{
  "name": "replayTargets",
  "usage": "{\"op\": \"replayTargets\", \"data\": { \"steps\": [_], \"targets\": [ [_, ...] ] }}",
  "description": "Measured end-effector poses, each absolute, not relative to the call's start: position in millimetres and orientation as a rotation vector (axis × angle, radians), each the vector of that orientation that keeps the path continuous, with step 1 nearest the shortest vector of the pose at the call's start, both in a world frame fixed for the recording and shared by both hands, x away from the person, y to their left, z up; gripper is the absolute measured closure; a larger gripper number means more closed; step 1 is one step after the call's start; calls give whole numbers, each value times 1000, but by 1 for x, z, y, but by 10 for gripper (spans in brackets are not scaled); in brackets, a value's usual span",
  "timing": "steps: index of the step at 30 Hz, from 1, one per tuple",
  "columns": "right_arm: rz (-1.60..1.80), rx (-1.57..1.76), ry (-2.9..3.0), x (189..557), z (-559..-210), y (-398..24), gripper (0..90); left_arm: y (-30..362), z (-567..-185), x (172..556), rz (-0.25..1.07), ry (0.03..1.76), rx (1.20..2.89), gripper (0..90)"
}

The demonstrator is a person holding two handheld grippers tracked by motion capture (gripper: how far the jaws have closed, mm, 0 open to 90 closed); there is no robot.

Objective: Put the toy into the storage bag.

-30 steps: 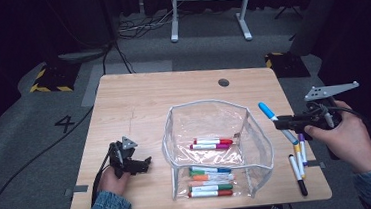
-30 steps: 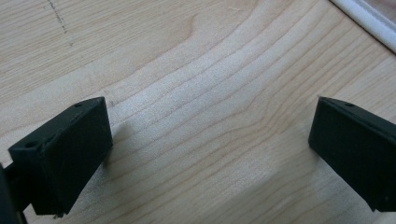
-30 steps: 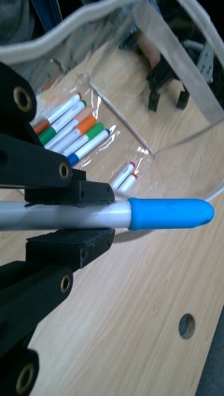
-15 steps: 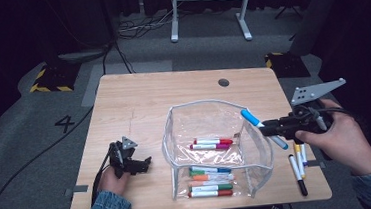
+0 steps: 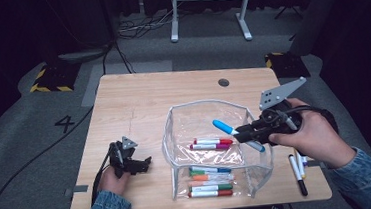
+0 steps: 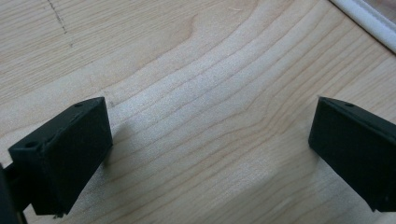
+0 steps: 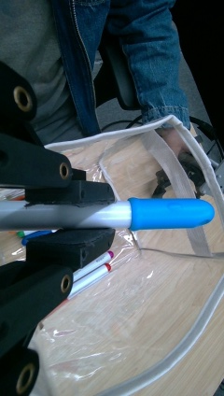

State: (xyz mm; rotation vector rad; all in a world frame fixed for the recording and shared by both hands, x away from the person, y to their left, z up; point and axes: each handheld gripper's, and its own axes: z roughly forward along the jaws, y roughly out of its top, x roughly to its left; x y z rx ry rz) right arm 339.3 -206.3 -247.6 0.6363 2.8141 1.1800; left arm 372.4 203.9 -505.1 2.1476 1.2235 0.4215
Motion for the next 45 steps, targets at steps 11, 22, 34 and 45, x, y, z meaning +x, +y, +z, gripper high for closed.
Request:
{"op": "replayTargets", "data": {
  "steps": [11, 22, 34, 45],
  "targets": [
    [1022, 528, 2941, 355, -272, -166, 773, 204, -505, 372, 422, 1223, 2148, 0],
    [859, 431, 3088, 365, -310, -142, 772, 204, -505, 372, 421, 1223, 2148, 0],
    [697, 369, 3248, 367, -349, -129, 772, 204, -505, 373, 422, 1223, 2149, 0],
    [564, 341, 3360, 369, -376, -117, 772, 204, -505, 373, 416, 1224, 2149, 0]
  ]
}}
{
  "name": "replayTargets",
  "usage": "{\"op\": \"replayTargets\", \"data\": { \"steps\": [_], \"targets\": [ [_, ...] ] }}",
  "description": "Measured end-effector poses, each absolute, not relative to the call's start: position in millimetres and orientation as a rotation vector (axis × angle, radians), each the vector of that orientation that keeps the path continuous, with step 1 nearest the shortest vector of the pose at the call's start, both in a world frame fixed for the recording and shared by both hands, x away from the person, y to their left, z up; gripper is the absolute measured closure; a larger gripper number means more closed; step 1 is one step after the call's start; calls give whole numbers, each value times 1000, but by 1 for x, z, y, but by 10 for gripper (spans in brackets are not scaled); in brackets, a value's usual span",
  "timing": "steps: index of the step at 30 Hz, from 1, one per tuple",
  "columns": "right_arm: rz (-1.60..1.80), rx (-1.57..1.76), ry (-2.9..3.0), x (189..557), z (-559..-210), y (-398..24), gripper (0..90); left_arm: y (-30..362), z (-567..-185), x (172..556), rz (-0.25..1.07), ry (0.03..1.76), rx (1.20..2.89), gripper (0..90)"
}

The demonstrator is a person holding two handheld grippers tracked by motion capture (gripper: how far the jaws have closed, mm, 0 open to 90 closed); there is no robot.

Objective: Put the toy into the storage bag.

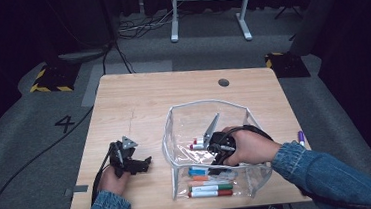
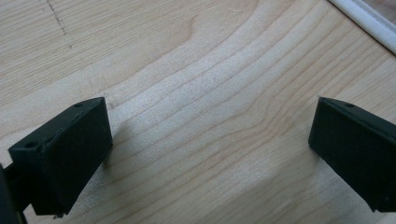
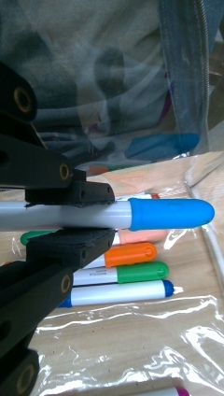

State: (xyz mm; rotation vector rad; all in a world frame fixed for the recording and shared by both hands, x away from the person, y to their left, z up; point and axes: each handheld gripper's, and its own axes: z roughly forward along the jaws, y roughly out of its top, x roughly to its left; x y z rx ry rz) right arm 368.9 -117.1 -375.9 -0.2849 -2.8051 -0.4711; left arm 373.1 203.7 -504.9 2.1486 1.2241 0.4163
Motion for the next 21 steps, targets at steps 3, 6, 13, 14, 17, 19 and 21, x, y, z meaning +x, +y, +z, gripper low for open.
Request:
{"op": "replayTargets", "data": {
  "steps": [3, 6, 13, 14, 17, 19, 21],
  "targets": [
    [-437, -280, -2804, 369, -382, -115, 772, 204, -505, 373, 416, 1224, 2149, 0],
    [-402, -272, -2806, 370, -388, -113, 772, 204, -505, 373, 416, 1224, 2149, 0],
    [-342, -274, -2811, 374, -400, -108, 772, 203, -505, 373, 418, 1222, 2147, 0],
    [-331, -278, -2807, 374, -401, -107, 772, 203, -505, 373, 418, 1223, 2146, 0],
    [-292, -289, -2803, 375, -404, -106, 772, 203, -505, 373, 419, 1223, 2146, 0],
    [-270, -300, -2798, 375, -405, -106, 772, 203, -505, 373, 419, 1222, 2146, 0],
    [-236, -296, -2813, 376, -409, -106, 771, 203, -505, 373, 419, 1223, 2146, 0]
  ]
}}
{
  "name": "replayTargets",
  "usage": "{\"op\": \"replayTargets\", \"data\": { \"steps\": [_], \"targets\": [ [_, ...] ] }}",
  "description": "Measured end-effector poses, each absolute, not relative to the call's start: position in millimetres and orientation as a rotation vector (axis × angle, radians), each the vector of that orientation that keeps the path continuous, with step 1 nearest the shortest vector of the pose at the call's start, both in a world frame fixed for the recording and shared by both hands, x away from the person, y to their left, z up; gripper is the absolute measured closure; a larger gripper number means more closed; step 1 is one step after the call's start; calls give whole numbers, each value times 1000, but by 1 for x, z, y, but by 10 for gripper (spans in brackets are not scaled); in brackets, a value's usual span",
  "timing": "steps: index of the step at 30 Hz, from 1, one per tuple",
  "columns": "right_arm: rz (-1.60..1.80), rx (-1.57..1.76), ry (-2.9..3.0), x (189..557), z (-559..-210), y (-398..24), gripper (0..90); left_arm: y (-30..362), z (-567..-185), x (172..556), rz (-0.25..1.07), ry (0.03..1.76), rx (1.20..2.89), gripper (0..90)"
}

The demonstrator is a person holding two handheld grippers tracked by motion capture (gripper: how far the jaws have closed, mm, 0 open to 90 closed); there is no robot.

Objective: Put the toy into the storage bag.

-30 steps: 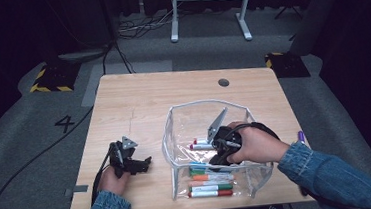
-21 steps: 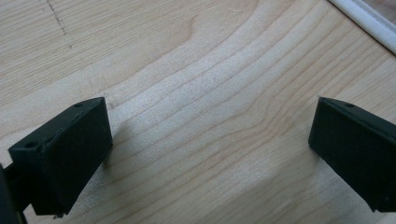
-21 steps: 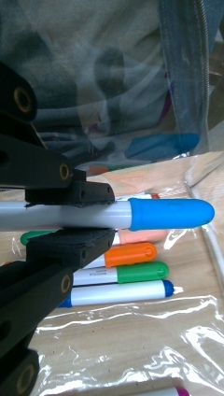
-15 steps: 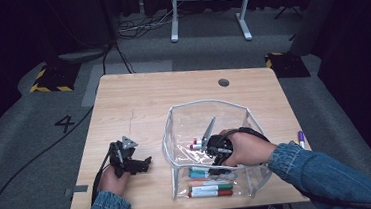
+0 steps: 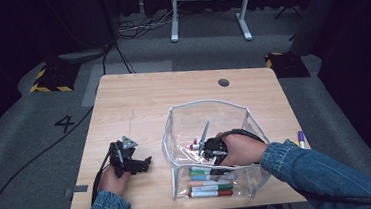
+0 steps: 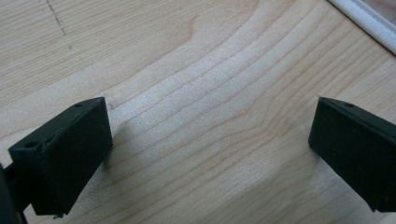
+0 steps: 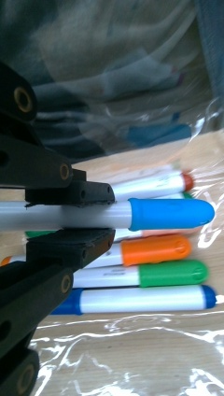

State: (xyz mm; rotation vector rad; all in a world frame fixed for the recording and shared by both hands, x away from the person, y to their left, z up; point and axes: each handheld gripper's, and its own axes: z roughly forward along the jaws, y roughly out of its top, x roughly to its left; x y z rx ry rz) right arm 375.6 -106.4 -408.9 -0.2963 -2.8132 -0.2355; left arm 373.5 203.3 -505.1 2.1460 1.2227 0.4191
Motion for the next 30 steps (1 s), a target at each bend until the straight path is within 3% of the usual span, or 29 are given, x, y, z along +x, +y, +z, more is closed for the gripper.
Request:
{"op": "replayTargets", "data": {
  "steps": [8, 11, 12, 22, 30],
  "targets": [
    [-186, -344, -2843, 382, -416, -110, 768, 203, -505, 373, 419, 1223, 2146, 0],
    [-292, -301, -2960, 386, -418, -111, 466, 203, -505, 373, 419, 1223, 2146, 0],
    [-323, -263, -3001, 387, -415, -111, 442, 203, -505, 373, 419, 1222, 2146, 0],
    [-563, -262, -3056, 390, -378, -117, 425, 203, -505, 373, 419, 1222, 2146, 0],
    [-938, -384, -3024, 384, -322, -138, 413, 203, -505, 373, 418, 1224, 2145, 0]
  ]
}}
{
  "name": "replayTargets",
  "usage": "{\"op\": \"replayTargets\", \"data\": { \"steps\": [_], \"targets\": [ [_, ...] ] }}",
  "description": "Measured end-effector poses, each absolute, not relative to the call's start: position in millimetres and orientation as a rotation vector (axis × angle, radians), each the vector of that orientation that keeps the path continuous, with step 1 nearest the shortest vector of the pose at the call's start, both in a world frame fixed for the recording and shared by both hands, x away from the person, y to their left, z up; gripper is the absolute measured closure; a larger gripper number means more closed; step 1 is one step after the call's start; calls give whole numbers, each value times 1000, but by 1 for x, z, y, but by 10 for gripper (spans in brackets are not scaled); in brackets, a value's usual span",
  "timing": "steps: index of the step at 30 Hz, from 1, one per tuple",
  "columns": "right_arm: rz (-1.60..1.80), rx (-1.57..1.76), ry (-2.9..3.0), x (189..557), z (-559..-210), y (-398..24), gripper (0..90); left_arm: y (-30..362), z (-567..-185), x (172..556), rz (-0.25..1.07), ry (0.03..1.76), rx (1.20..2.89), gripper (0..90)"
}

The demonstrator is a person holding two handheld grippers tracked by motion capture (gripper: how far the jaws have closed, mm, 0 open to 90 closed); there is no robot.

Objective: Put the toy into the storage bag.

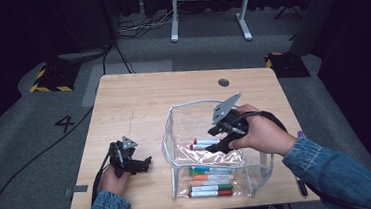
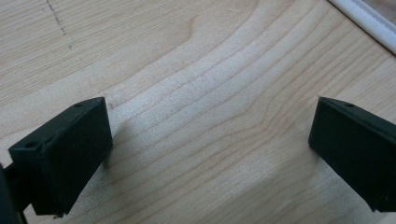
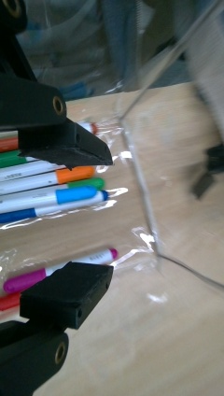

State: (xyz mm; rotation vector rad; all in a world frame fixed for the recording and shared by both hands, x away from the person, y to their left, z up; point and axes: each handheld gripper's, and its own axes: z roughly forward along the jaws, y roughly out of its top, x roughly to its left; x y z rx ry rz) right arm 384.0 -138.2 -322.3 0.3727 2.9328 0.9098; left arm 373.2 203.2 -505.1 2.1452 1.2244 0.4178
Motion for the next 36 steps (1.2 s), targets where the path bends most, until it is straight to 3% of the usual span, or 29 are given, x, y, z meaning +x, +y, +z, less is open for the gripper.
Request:
{"op": "replayTargets", "data": {
  "steps": [6, 17, 27, 36],
  "targets": [
    [1016, 448, 2810, 377, -286, -171, 422, 203, -505, 373, 417, 1223, 2147, 0],
    [1096, 684, 2655, 358, -266, -246, 424, 203, -505, 373, 418, 1223, 2146, 0],
    [1087, 866, 2543, 340, -269, -304, 428, 203, -505, 373, 418, 1226, 2145, 0],
    [1036, 1050, 2464, 316, -297, -346, 457, 203, -505, 373, 418, 1224, 2147, 0]
  ]
}}
